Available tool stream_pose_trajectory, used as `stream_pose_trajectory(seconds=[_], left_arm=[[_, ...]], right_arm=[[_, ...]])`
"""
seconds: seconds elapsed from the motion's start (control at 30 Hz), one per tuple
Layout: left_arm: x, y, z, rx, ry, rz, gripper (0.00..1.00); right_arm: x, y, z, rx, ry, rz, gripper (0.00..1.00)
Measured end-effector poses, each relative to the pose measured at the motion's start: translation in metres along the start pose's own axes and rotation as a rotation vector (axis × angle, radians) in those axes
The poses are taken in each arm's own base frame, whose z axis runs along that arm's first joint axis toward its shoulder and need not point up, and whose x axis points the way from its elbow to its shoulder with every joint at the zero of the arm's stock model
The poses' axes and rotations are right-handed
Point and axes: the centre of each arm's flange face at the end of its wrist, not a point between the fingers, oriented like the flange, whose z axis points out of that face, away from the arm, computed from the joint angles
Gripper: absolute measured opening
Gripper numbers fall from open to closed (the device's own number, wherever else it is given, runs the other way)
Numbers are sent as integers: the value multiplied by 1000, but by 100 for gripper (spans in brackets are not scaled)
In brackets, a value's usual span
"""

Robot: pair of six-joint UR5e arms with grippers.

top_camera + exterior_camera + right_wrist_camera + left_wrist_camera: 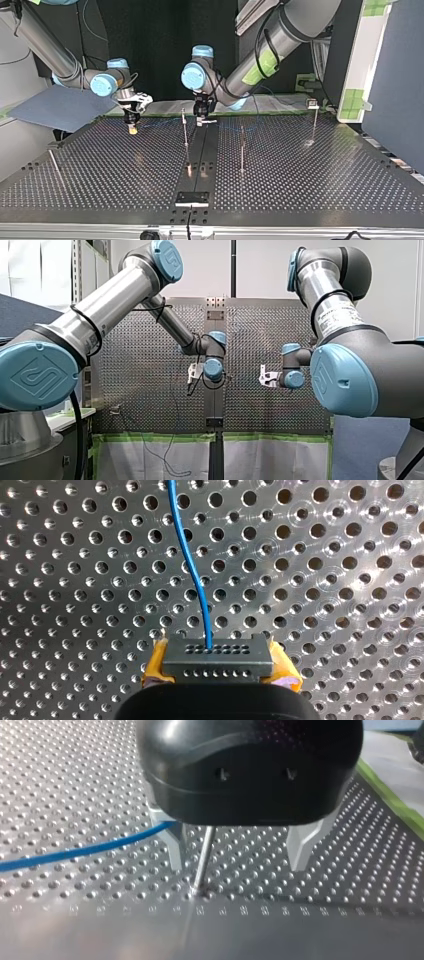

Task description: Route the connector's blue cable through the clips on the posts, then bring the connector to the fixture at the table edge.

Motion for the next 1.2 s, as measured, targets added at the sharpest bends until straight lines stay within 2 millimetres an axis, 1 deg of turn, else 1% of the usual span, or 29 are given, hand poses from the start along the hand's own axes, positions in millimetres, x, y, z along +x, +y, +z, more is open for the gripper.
stream_pose_trajectory(seconds=[0.4, 0.6, 0.97, 1.2], left_arm=[[2, -20, -13, 91, 13, 8, 100], [5, -20, -16, 99, 25, 6, 100], [4, -18, -16, 76, 17, -18, 100], [-2, -23, -19, 87, 2, -30, 100]], right_arm=[[-1, 0, 0, 0, -2, 0, 0], [-1, 0, 0, 1, -3, 0, 0], [-1, -1, -1, 1, -6, 0, 0], [-1, -1, -1, 1, -9, -2, 0]])
